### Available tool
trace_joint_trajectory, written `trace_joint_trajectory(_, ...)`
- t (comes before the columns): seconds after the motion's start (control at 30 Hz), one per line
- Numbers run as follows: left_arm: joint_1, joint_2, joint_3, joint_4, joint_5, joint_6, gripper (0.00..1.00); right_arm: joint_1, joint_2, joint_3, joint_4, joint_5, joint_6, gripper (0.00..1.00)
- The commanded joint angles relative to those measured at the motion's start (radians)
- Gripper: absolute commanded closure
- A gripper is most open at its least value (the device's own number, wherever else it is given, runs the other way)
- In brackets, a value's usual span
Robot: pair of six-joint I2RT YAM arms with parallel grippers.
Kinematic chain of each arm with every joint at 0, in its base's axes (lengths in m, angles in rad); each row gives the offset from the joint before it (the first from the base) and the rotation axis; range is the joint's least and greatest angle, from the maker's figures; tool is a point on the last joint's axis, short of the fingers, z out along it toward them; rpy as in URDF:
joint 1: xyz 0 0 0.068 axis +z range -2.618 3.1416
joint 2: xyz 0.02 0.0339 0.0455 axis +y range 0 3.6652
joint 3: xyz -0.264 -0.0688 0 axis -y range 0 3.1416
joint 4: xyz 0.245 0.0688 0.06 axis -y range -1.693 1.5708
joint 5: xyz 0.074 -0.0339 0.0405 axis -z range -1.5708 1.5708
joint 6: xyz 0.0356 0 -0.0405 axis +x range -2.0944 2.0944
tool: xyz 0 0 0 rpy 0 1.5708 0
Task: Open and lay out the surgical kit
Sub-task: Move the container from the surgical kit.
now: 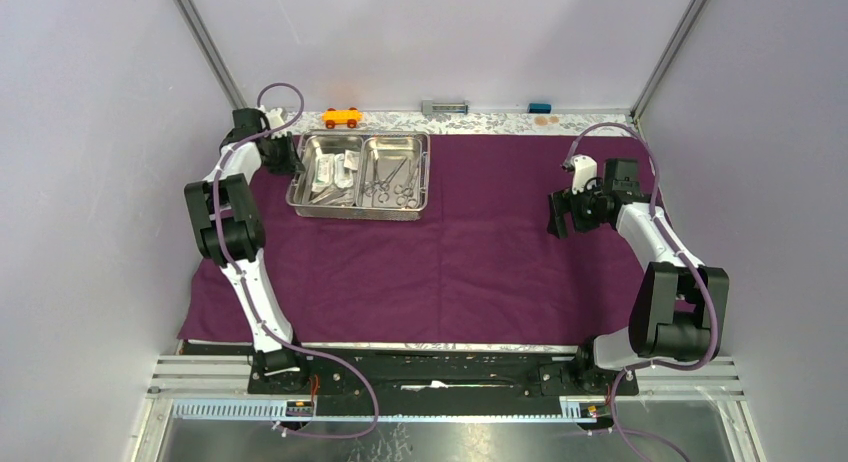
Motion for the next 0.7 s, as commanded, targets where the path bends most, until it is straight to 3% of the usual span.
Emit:
trace_joint_trajectory(0.0,0.015,-0.028,-0.011,-0.014,-0.058,0.057,1.00,0.006,0.004,0.013,-0.007,0.028,-0.029,0.08)
trace_joint_trajectory(0.07,0.014,-0.024,-0.010,-0.015,-0.066,0.055,0.96,0.006,0.008,0.012,-0.007,0.032,-0.035,0.08)
trace_joint_trajectory(0.2,0.017,-0.051,-0.001,-0.010,-0.087,0.032,0.61,0.006,0.014,0.010,-0.006,0.036,-0.048,0.08)
trace_joint_trajectory(0.37,0.011,-0.121,0.009,0.039,-0.074,-0.021,0.40,0.006,0.015,0.014,-0.010,0.020,-0.056,0.08)
trace_joint_trajectory(0.67,-0.161,-0.214,-0.045,0.130,-0.173,-0.025,0.36,0.006,-0.007,0.013,-0.016,0.002,-0.064,0.08)
